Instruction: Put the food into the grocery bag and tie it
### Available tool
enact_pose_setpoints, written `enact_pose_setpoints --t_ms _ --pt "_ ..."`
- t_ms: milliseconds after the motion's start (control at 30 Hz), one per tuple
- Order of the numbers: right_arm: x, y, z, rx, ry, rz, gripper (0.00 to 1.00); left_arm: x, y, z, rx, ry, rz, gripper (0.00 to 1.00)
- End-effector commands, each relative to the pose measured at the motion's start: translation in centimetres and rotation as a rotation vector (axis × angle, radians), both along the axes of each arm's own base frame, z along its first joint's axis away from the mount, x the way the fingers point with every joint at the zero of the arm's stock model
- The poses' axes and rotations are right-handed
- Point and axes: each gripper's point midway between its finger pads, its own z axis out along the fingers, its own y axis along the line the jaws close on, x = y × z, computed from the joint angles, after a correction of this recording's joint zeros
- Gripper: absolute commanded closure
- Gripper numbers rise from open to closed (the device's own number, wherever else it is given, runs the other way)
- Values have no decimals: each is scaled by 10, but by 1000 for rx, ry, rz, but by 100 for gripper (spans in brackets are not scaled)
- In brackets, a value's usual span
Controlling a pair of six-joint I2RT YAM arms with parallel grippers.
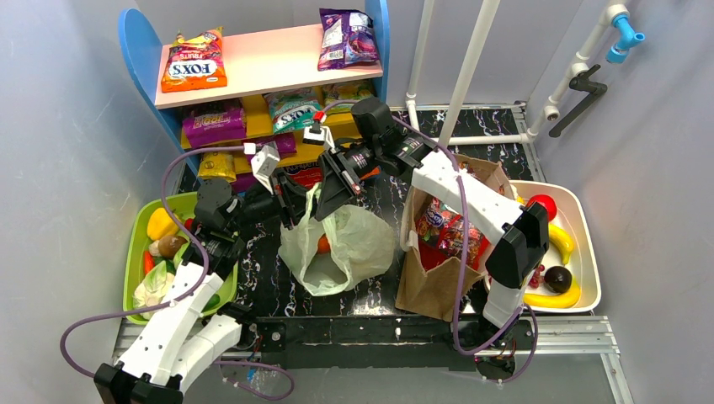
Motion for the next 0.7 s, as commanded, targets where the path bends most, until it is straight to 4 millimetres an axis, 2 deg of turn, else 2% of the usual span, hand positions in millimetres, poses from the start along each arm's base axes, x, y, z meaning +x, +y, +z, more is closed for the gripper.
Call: enact_pose_setpoints --t_ms 0,67,133,300,533,633,667 --pt "6 -5 -1 -9 -40 -48 99 -8 2 13 6 -57 -6 78" --pt "6 -7 1 -8 -43 -50 99 -7 2 13 9 -54 -4 73" --pt "6 -9 2 -4 -44 -48 99 -6 2 15 8 -55 -2 72" --pt "6 -8 2 -4 -43 -48 99 -3 2 21 8 -70 8 83" --pt "8 -5 7 7 -32 -45 99 -6 -4 28 -16 -73 -47 80" --pt "8 -5 9 15 -32 -42 99 -7 -6 29 -24 -72 -61 81" --pt "8 -5 9 15 -31 -42 99 -7 -6 29 -27 -71 -65 85"
